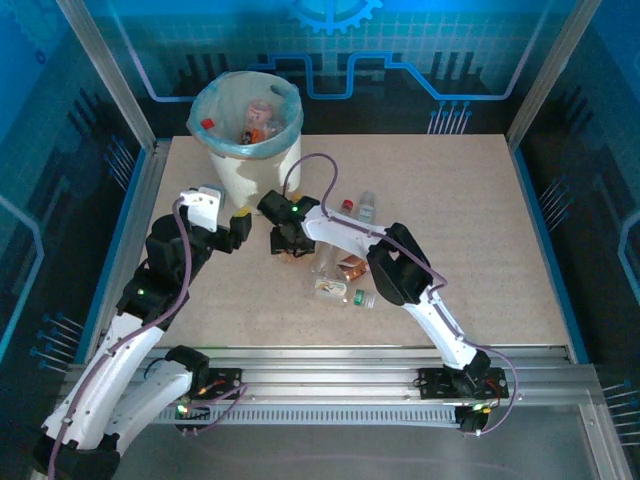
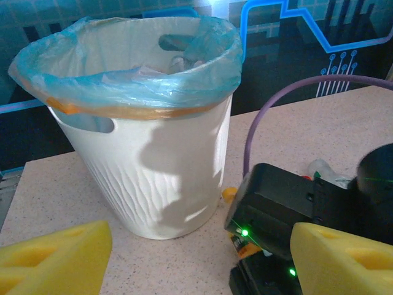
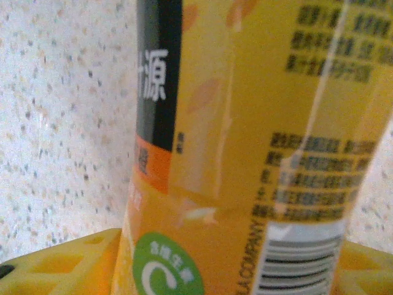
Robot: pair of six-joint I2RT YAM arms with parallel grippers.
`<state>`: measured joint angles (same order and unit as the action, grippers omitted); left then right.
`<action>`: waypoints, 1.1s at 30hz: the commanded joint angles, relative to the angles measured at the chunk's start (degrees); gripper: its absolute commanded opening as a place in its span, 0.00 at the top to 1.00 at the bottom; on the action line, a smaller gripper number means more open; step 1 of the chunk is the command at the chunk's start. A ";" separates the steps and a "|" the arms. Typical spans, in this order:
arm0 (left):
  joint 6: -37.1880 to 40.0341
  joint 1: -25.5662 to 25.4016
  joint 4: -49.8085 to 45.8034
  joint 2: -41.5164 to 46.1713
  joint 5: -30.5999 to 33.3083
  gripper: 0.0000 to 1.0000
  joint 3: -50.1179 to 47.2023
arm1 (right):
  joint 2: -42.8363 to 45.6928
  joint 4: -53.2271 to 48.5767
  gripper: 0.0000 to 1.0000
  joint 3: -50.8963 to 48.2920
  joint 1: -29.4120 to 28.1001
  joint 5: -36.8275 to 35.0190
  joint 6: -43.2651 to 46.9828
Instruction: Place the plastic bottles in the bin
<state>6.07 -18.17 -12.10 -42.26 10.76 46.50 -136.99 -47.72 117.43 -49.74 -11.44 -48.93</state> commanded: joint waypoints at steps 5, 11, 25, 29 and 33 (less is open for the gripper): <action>-1.26 0.03 0.69 0.76 3.17 0.22 0.86 | 10.70 5.81 0.36 -7.86 -2.54 3.86 0.15; -3.00 0.07 -0.47 0.11 6.10 0.21 1.90 | 15.12 8.16 0.38 -13.19 -2.82 9.93 3.31; -15.88 1.72 -16.82 -7.31 3.61 0.19 16.26 | 32.41 22.09 0.40 -37.11 -2.95 21.78 11.58; -20.30 2.83 -19.94 -9.18 -2.68 0.19 18.49 | 35.19 27.23 0.40 -41.71 -2.98 26.96 13.23; -24.43 3.62 -21.26 -9.93 -8.47 0.19 18.97 | 38.30 33.17 0.41 -45.58 -2.96 33.07 13.62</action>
<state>-13.19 -15.27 -29.78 -51.90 8.47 63.61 -102.24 -21.69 73.93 -52.12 14.94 -37.06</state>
